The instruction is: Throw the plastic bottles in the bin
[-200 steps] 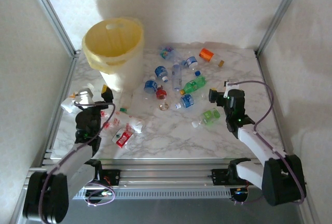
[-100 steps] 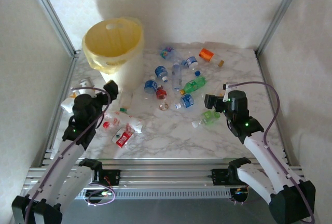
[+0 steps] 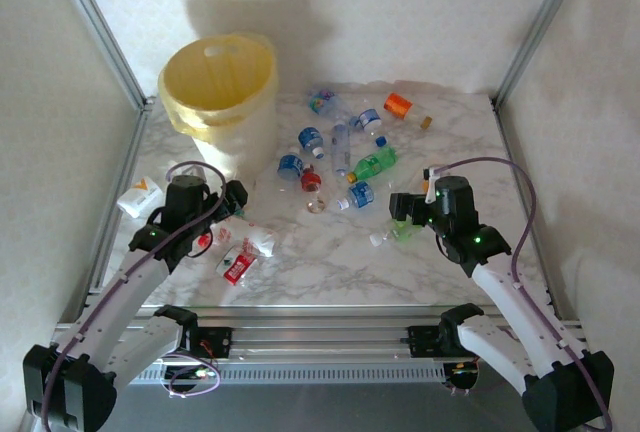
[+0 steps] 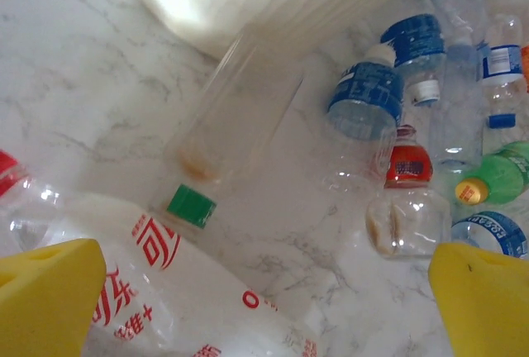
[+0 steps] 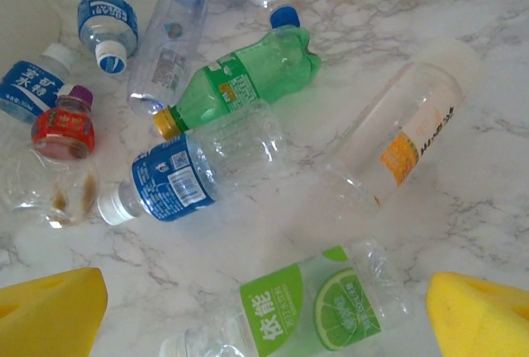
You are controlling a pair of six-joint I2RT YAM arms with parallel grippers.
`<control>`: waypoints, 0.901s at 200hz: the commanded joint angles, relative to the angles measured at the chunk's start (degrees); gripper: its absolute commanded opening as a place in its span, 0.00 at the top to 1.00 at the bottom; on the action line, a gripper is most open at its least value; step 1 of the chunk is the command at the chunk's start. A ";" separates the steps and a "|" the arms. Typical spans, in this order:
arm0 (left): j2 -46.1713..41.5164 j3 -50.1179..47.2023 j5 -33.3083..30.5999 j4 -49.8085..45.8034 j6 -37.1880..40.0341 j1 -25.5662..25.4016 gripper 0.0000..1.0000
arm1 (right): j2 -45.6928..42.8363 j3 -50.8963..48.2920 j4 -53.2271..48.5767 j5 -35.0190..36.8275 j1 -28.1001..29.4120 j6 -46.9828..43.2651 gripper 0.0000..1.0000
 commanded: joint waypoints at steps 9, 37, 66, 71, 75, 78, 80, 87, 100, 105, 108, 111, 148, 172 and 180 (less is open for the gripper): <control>-2.38 -0.45 1.29 -6.55 -4.74 -1.26 0.01 | -0.55 2.22 -1.73 -1.72 0.63 0.48 0.01; -4.06 -2.87 0.65 -8.84 -7.59 -2.33 0.01 | 0.68 2.64 -2.05 -2.75 0.69 0.42 0.01; -5.45 -3.81 -0.98 -12.66 -10.34 -3.13 0.01 | 1.60 3.03 -2.70 -3.01 0.63 0.18 0.01; -5.71 -4.04 -1.14 -13.26 -10.84 -3.25 0.01 | 1.66 3.10 -2.71 -3.08 0.64 0.21 0.01; -5.95 -4.27 -1.11 -13.58 -11.23 -3.36 0.01 | 1.70 3.02 -2.64 -3.10 0.64 0.15 0.01; -6.10 -4.49 -0.95 -13.89 -11.34 -3.40 0.01 | 1.67 3.00 -2.61 -3.14 0.67 0.16 0.01; -6.19 -4.62 -0.86 -14.18 -11.52 -3.40 0.01 | 1.74 2.94 -2.61 -3.18 0.71 0.18 0.01; -6.51 -4.98 -0.75 -15.01 -12.06 -3.54 0.01 | 1.84 2.92 -2.52 -3.26 0.70 0.16 0.01; -7.13 -5.85 -0.54 -16.63 -13.14 -3.71 0.01 | 2.09 2.80 -2.60 -3.28 0.68 -0.05 0.01; -7.46 -6.11 -0.60 -17.38 -13.47 -3.75 0.01 | 2.16 2.77 -2.63 -3.24 0.69 -0.16 0.01; -7.65 -6.34 -0.69 -17.82 -13.66 -3.77 0.01 | 2.19 2.80 -2.68 -3.23 0.67 -0.17 0.01; -7.83 -6.51 -0.71 -18.27 -13.85 -3.76 0.01 | 2.23 2.83 -2.62 -3.27 0.67 -0.24 0.01; -10.52 -9.77 0.09 -20.42 -16.51 -3.97 0.01 | 3.20 2.90 -2.35 -4.06 0.68 -0.30 0.01; -9.83 -9.99 -0.86 -20.78 -17.69 -5.62 0.01 | 3.51 2.77 -2.17 -4.07 0.67 -0.36 0.01; -9.38 -10.35 -0.98 -20.44 -18.13 -6.22 0.00 | 3.49 2.74 -2.09 -4.03 0.71 -0.45 0.01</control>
